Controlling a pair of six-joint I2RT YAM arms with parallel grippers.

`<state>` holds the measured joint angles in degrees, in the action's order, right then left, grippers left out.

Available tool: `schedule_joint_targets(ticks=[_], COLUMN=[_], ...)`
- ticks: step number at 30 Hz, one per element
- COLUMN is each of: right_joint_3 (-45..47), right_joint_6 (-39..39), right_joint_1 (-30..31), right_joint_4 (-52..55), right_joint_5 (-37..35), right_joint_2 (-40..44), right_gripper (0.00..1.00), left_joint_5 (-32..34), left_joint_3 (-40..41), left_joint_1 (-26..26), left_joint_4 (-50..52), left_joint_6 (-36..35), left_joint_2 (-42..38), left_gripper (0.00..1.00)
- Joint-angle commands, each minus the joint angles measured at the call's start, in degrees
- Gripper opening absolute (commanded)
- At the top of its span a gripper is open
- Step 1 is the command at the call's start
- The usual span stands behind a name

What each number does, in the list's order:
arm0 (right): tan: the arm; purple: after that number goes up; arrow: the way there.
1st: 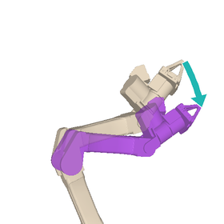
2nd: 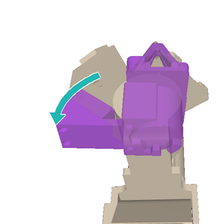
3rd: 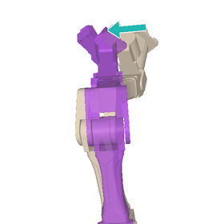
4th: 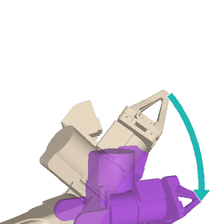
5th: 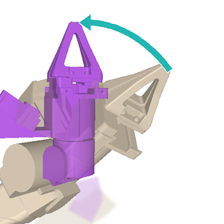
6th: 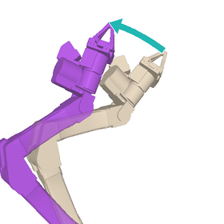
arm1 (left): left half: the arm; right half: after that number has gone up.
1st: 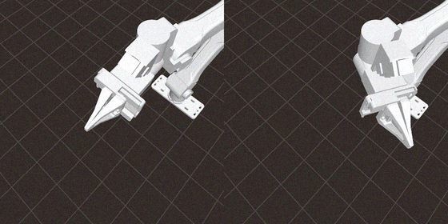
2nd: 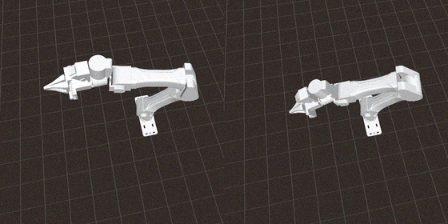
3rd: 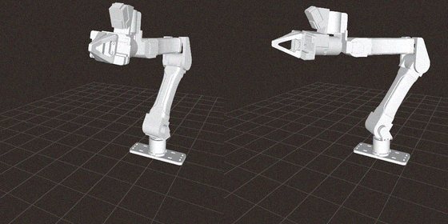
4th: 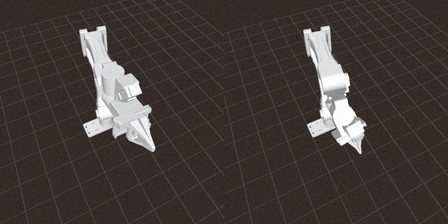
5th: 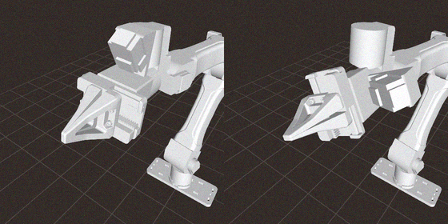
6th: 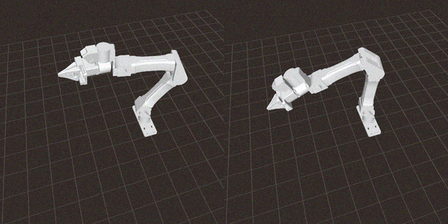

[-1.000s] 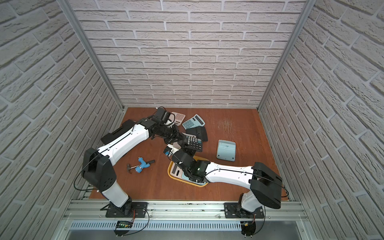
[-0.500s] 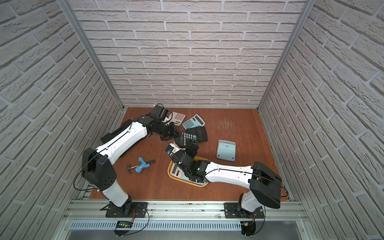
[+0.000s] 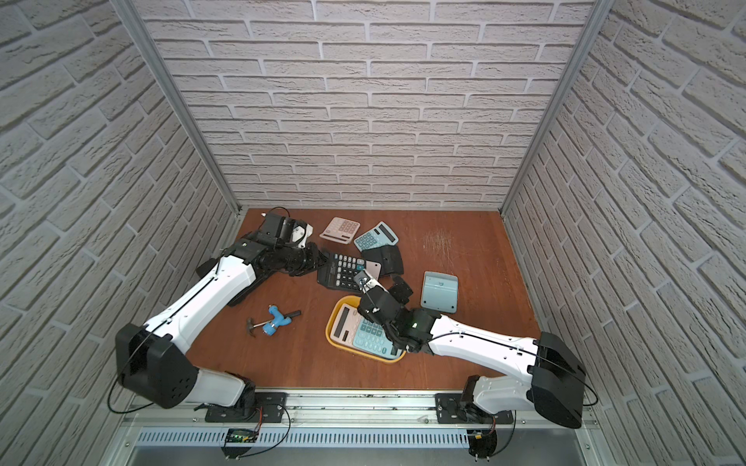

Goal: Put the calculator in the storage box
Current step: Pick up the calculator from the center of the board, then place the calculator in the storage box.

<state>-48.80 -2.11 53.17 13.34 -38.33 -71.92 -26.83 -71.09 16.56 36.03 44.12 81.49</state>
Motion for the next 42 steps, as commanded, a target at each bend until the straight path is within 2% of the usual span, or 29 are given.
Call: schedule_joint_targets(ticks=[1,8,14,19,23,32,37,42], right_joint_3=[-0.6,4.52,8.06,9.73,9.94,10.3,10.39,10.17], right_joint_6=[-10.3,-18.8,-21.43,-21.87,-21.36,-21.58,-22.1,-22.57], right_joint_1=[-6.41,-22.2,-31.16,-34.3,-35.56,-36.99,-37.26,-37.44], right_joint_4=[5.68,7.31,6.44,5.03,4.83,3.36,3.03,2.97], right_joint_5=[6.07,21.3,32.06,36.74,38.14,42.13,44.03,45.76], right_joint_2=[3.82,10.04,11.71,11.65,11.29,9.3,8.88,8.17], right_gripper=[0.99,0.99,0.99,0.99,0.99,0.99,0.99,0.99], left_joint_5=[-6.48,-8.54,-6.76,-3.47,-3.47,-1.67,2.2,3.06], left_joint_3=[2.01,4.82,10.01,16.6,21.41,25.06,25.85,25.39], left_joint_1=[0.76,7.19,11.39,12.09,12.27,12.57,12.75,12.91], left_joint_4=[-5.78,-5.3,-7.62,-14.27,-20.27,-22.82,-20.56,-17.92], left_joint_6=[-3.19,-5.28,-4.38,-0.69,1.27,1.19,0.0,-0.96], left_joint_2=[-2.02,-2.54,-2.86,-3.25,-3.19,-2.83,-5.34,-5.49], left_gripper=[0.0,0.0,0.0,0.0,0.0,0.0,0.25,0.38])
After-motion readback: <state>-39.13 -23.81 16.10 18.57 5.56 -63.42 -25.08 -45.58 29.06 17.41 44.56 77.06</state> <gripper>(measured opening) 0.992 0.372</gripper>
